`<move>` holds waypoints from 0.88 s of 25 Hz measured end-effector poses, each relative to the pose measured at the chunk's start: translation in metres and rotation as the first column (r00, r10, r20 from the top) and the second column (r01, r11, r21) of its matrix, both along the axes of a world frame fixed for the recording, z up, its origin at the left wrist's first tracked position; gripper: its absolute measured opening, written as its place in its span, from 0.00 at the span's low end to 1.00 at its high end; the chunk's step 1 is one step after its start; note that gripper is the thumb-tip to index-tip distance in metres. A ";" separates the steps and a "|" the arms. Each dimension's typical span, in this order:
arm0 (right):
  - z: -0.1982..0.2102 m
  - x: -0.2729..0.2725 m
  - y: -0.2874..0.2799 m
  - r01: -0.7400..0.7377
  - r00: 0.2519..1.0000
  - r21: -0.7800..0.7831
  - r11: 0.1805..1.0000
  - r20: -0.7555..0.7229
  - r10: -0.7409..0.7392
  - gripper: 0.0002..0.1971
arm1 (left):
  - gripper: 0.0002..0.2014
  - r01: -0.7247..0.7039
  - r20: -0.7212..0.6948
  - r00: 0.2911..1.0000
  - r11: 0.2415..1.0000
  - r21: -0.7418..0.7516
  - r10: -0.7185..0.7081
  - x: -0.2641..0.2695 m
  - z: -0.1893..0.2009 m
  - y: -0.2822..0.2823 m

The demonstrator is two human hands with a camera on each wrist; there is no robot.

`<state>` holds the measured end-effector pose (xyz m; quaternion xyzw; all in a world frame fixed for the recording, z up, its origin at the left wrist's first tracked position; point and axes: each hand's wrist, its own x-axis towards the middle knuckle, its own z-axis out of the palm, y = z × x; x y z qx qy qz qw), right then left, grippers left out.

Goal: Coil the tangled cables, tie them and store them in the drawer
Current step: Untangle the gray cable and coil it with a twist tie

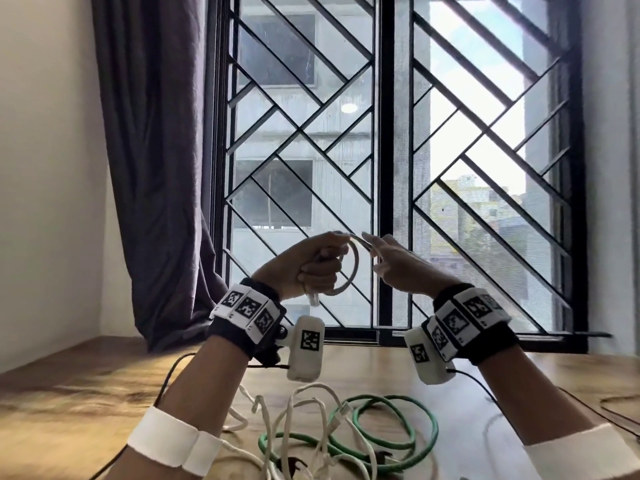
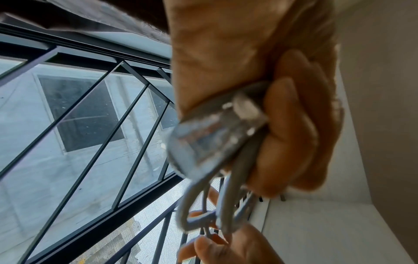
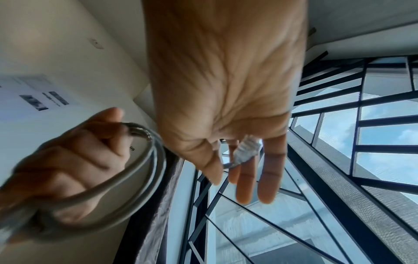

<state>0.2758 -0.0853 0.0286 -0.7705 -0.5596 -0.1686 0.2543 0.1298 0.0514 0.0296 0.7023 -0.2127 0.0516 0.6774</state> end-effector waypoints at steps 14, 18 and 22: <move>0.019 -0.029 -0.022 -0.437 0.899 -0.022 0.899 -0.012 0.437 0.11 | 0.15 0.112 -0.149 0.984 0.989 0.093 -0.097 -0.003 -0.008 -0.004; 0.016 -0.019 -0.012 -0.324 0.942 0.010 0.946 0.095 0.322 0.10 | 0.20 -0.262 -0.037 0.962 0.953 0.154 0.271 0.000 -0.002 -0.012; 0.008 -0.015 -0.003 -0.180 0.955 0.117 0.977 0.259 0.145 0.11 | 0.19 -0.569 0.094 0.821 0.796 0.204 0.563 0.004 0.005 -0.026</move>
